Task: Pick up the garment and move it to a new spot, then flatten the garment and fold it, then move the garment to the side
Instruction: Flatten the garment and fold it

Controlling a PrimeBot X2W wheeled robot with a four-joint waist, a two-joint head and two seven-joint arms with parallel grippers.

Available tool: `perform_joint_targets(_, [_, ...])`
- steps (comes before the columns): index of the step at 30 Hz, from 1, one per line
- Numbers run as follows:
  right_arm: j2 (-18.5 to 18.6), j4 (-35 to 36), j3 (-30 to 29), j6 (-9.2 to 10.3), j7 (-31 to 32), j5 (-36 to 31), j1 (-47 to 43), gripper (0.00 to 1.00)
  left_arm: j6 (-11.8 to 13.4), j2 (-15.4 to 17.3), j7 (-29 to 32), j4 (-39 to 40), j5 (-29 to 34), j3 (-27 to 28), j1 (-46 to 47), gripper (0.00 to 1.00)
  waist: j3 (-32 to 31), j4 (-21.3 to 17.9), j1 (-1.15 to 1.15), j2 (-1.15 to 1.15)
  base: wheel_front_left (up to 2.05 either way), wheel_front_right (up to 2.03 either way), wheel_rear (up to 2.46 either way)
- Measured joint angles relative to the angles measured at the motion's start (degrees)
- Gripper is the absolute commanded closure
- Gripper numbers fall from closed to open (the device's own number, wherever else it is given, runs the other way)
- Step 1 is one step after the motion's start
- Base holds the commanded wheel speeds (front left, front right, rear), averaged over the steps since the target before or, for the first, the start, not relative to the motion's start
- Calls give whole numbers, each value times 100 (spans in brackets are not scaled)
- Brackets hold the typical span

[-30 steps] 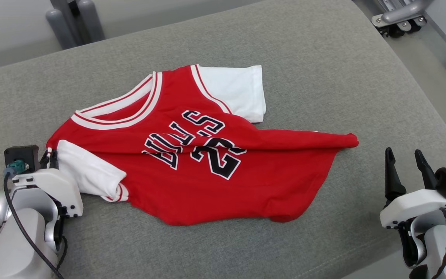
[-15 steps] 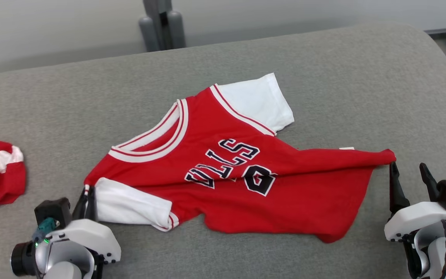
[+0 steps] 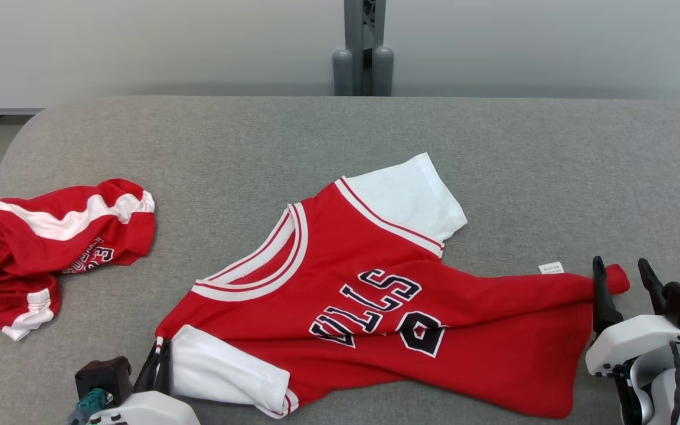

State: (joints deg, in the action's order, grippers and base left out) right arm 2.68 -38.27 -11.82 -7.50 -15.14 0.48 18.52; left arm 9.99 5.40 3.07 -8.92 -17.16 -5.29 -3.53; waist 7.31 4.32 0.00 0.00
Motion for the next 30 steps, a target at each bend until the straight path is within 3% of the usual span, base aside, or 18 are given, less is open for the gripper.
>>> perform_joint_targets(13, [0, -29, -58, 0, 0, -52, -22, 0, 153, -11, 580, 843, -133, -123, -565, 100, -21, 388, 0, 0, 0, 0, 0])
perform_joint_targets(15, [-1, -30, -41, 0, 0, -52, -11, 0, 203, -3, 594, 938, -134, -112, -572, 59, -15, 395, 0, 0, 0, 0, 0])
perform_joint_targets(16, [0, -32, -20, 0, 0, -51, -2, 0, 223, 2, 609, 974, -140, -102, -573, 8, -18, 390, 0, 0, 0, 0, 0])
perform_joint_targets(17, [1, -37, 12, 0, 0, -42, 5, 0, 264, 8, 606, 1011, -138, -79, -576, 0, -24, 377, 0, 0, 0, 0, 0])
perform_joint_targets(24, [0, 40, 413, 0, 0, 242, 8, 0, 508, 181, 349, 1350, 19, 182, -568, 0, -108, 109, 0, 0, 0, 0, 0])
perform_joint_targets(30, [5, 363, 843, 0, 0, 405, -144, 0, 463, 227, -190, 1635, 80, 220, -287, 0, -198, -277, 0, 0, 0, 0, 0])
